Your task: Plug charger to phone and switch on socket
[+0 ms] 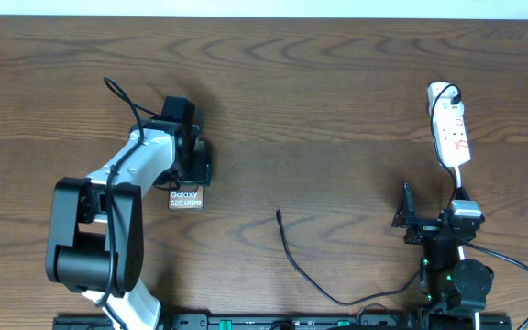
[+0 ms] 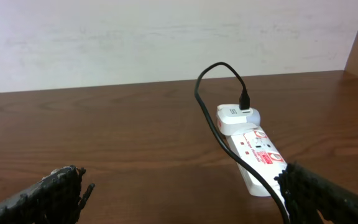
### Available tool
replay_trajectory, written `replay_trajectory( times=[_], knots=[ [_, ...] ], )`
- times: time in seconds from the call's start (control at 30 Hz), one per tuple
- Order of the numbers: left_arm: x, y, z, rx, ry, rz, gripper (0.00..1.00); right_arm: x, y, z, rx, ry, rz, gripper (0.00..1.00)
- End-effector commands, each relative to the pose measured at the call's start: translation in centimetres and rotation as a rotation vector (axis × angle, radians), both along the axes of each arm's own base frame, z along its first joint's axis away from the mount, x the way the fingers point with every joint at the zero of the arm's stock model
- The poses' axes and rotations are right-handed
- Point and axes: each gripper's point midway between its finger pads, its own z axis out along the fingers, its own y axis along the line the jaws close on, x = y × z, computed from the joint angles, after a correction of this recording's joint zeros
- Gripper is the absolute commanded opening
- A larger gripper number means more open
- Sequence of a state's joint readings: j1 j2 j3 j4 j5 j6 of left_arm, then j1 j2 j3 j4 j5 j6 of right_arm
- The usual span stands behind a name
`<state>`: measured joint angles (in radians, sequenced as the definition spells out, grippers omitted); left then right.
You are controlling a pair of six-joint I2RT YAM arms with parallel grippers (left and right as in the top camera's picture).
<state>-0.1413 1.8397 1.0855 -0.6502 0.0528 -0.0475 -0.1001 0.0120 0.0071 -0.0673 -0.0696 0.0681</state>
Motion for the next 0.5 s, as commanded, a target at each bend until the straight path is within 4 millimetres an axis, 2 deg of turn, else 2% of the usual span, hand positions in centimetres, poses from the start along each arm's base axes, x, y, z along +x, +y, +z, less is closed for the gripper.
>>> replay_trajectory(
  times=[0.0, 0.17, 0.33, 0.47],
  knots=[
    [1.5, 0.0, 2.8, 0.004, -0.091, -0.013, 0.07, 0.0, 0.1, -0.1, 0.009, 0.000, 0.000, 0.99],
    [1.9, 0.0, 4.2, -0.001, -0.133, -0.012, 0.07, 0.0, 0.1, -0.1, 0.009, 0.000, 0.000, 0.99],
    [1.5, -0.2, 4.7, -0.013, -0.131, -0.013, 0.07, 0.0, 0.1, -0.1, 0.009, 0.000, 0.000, 0.99],
    [1.3, -2.0, 5.2, -0.119, -0.127, -0.030, 0.07, 0.0, 0.1, -0.1, 0.009, 0.000, 0.000, 0.99]
  ],
)
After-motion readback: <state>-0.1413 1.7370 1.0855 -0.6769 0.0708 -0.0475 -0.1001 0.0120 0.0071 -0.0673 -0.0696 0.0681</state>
